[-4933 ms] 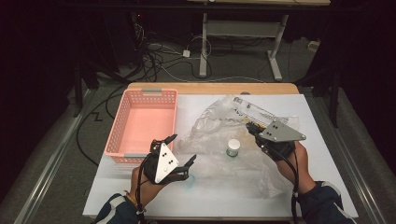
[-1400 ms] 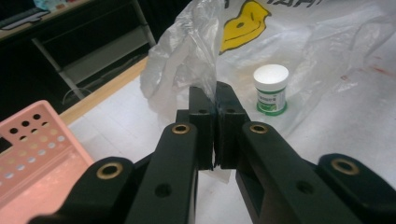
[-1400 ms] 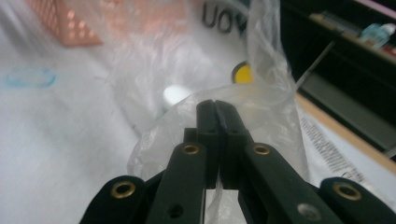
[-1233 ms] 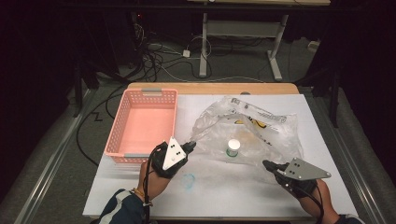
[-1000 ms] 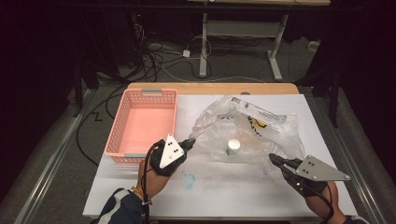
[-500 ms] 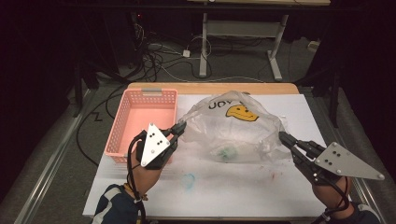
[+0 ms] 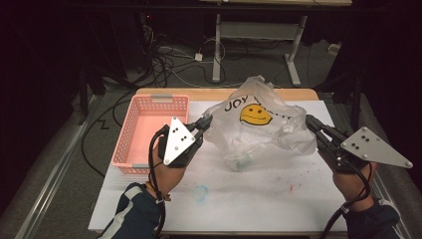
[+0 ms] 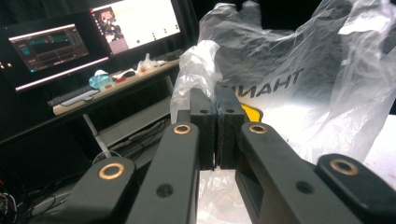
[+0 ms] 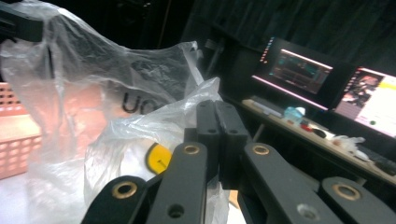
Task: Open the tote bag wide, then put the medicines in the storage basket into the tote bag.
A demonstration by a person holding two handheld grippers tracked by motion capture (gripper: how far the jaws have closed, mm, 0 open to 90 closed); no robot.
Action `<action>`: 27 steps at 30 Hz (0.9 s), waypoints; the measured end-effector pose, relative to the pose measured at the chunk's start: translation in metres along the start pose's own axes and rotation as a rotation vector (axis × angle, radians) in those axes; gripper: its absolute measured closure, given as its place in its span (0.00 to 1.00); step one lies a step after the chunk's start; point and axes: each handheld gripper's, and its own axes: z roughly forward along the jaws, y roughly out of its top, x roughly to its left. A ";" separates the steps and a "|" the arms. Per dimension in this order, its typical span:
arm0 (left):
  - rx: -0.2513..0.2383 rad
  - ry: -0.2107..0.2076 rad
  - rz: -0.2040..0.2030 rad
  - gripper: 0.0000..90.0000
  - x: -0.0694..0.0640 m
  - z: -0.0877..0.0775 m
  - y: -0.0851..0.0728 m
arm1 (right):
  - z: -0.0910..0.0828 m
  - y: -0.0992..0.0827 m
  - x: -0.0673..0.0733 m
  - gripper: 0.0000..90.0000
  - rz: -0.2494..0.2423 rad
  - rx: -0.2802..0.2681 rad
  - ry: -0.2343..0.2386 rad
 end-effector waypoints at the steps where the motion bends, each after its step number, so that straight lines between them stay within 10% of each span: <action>1: -0.001 0.007 0.005 0.96 -0.001 0.003 0.001 | 0.003 -0.001 -0.001 1.00 0.012 0.003 0.001; 14: -0.027 0.026 -0.035 0.96 0.009 0.028 0.010 | 0.030 -0.010 -0.012 1.00 0.047 0.028 -0.054; 27: -0.116 0.064 0.012 0.96 0.013 0.024 0.060 | 0.028 0.025 -0.034 1.00 0.048 -0.031 -0.112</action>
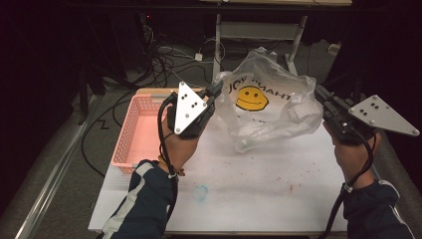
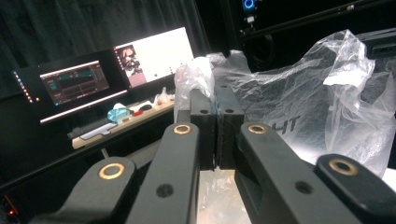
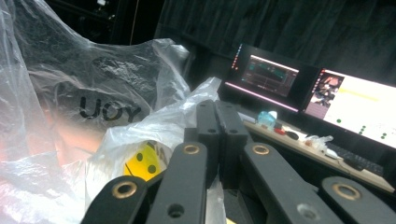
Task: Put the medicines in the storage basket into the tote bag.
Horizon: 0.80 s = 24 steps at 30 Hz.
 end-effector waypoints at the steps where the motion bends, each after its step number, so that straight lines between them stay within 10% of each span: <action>1: -0.001 -0.002 -0.002 0.96 0.000 0.000 0.000 | 0.000 0.000 0.000 1.00 0.008 -0.001 0.001; 24: -0.076 0.033 0.021 0.96 -0.002 -0.014 0.033 | -0.016 0.030 0.000 1.00 -0.001 -0.092 -0.036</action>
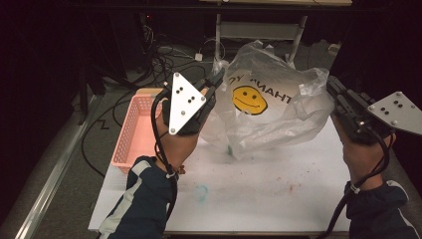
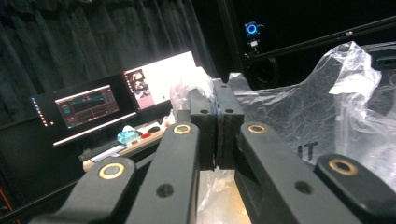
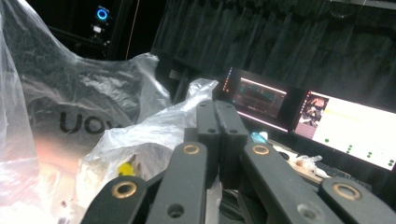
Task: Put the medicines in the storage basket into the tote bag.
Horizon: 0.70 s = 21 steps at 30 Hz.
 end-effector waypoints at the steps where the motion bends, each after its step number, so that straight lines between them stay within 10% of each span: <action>1: 0.004 0.000 -0.001 0.96 0.000 0.002 -0.002 | 0.001 0.000 0.000 1.00 -0.007 0.000 -0.007; 21: 0.113 0.132 -0.032 0.96 0.046 0.061 -0.031 | 0.073 -0.025 -0.027 1.00 -0.008 0.120 -0.137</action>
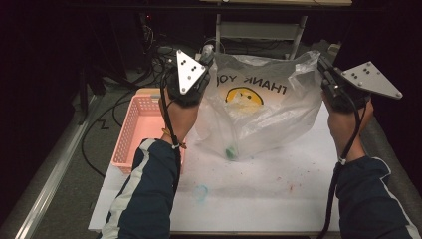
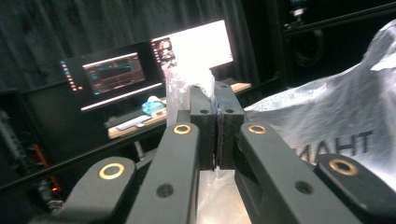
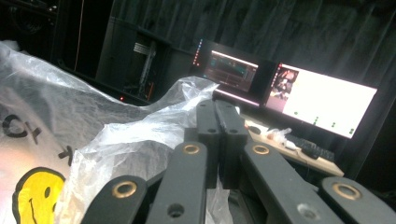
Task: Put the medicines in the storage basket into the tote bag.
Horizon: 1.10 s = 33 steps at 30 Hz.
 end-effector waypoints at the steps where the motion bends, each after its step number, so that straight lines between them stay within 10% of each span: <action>1: 0.004 0.004 -0.002 0.96 0.003 0.001 0.002 | 0.002 0.001 -0.001 1.00 -0.010 0.004 -0.008; 9: 0.005 0.007 -0.005 0.96 0.010 0.005 0.011 | 0.009 0.009 -0.011 1.00 -0.003 0.009 -0.026; 20: 0.048 -0.056 -0.013 0.87 -0.002 0.007 -0.019 | 0.010 -0.016 0.000 1.00 0.031 0.041 0.018; 29: 0.017 -0.089 -0.021 0.36 -0.006 -0.018 -0.035 | 0.003 -0.027 0.002 1.00 0.031 0.049 0.050; 33: 0.023 -0.112 -0.006 0.30 -0.009 -0.031 -0.045 | 0.000 -0.028 -0.005 0.92 0.044 0.049 0.051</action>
